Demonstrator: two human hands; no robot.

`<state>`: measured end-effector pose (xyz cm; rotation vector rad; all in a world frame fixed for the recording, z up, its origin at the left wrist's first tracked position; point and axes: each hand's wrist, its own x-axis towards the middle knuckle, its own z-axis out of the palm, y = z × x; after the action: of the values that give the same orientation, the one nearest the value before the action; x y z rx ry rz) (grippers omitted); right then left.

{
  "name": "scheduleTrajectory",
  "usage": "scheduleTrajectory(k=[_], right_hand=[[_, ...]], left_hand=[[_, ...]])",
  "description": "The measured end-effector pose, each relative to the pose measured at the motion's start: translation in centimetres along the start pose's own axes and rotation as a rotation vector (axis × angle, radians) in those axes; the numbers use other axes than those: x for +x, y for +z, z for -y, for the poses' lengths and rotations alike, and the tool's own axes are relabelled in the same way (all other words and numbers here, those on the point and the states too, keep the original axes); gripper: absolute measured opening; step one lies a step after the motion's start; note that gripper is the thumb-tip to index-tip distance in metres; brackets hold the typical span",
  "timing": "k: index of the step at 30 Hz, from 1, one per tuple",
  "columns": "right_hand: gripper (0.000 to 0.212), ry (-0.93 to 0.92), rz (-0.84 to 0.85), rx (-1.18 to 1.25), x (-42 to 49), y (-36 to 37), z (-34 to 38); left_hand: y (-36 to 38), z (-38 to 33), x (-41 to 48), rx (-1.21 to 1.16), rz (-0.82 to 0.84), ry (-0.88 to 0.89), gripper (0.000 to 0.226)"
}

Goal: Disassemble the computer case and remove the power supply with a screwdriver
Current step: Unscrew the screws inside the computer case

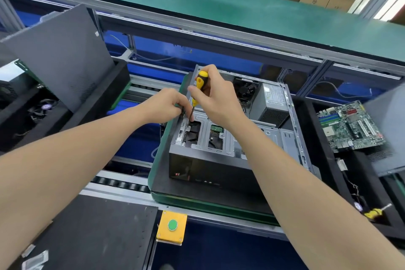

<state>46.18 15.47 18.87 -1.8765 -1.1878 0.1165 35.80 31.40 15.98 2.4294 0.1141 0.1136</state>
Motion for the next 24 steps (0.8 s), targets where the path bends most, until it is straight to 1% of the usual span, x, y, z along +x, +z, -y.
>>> scheduleTrajectory(k=[5, 8, 10, 12, 14, 15, 17, 18, 20, 22, 24], right_hand=[[0.022, -0.062, 0.102, -0.013, -0.1, -0.8, 0.4], [0.016, -0.036, 0.160, 0.016, 0.3, -1.0, 1.0], [0.015, 0.037, 0.157, 0.147, 0.4, -0.8, 1.5], [0.022, 0.122, 0.128, 0.369, 0.2, 0.0, 2.0], [0.023, 0.145, 0.093, 0.507, 0.0, 1.0, 2.3], [0.019, 0.154, 0.079, 0.577, -0.1, 1.6, 2.4], [0.004, 0.227, 0.022, 0.716, 0.1, 2.4, 2.8], [0.010, 0.269, -0.023, 0.753, 0.3, 2.8, 3.0], [0.027, 0.323, -0.121, 0.783, 0.8, 3.5, 3.3], [0.040, 0.341, -0.170, 0.778, 1.2, 4.2, 3.4], [0.043, 0.329, -0.155, 0.766, 1.3, 4.8, 3.5]], left_hand=[[0.0, 0.6, 0.4, 0.006, 0.002, -0.029, 0.056], [0.0, 1.0, 0.7, 0.009, -0.003, -0.039, 0.059], [-0.2, 1.0, 1.0, 0.025, 0.009, -0.059, 0.054], [-0.3, 1.1, 1.5, 0.056, 0.029, -0.084, 0.048], [-0.3, 1.3, 2.0, 0.103, 0.029, -0.098, 0.040], [-0.3, 1.3, 2.2, 0.127, 0.032, -0.100, 0.033], [-0.2, 1.4, 2.7, 0.158, 0.044, -0.108, 0.020], [-0.3, 1.4, 3.0, 0.145, 0.040, -0.102, 0.019], [-0.2, 1.1, 3.5, 0.112, 0.033, -0.056, 0.030], [0.4, 0.7, 4.1, 0.161, 0.064, 0.005, 0.036], [1.2, 1.0, 4.5, 0.234, 0.123, 0.028, 0.027]])
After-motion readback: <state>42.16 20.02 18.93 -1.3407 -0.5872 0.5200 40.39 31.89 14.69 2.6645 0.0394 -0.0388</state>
